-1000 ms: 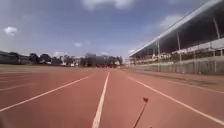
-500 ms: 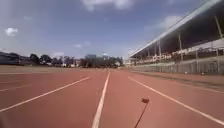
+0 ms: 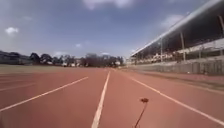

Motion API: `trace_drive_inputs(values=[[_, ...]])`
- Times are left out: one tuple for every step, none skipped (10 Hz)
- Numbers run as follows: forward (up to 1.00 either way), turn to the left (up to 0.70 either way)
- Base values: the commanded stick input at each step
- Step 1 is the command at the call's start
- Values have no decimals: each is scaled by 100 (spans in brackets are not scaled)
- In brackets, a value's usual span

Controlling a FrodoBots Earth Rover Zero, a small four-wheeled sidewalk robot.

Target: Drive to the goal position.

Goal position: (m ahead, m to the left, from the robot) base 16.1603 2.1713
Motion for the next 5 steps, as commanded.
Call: trace_drive_inputs(values=[[70, 0], [70, 0], [70, 0], [70, 0], [70, 0]])
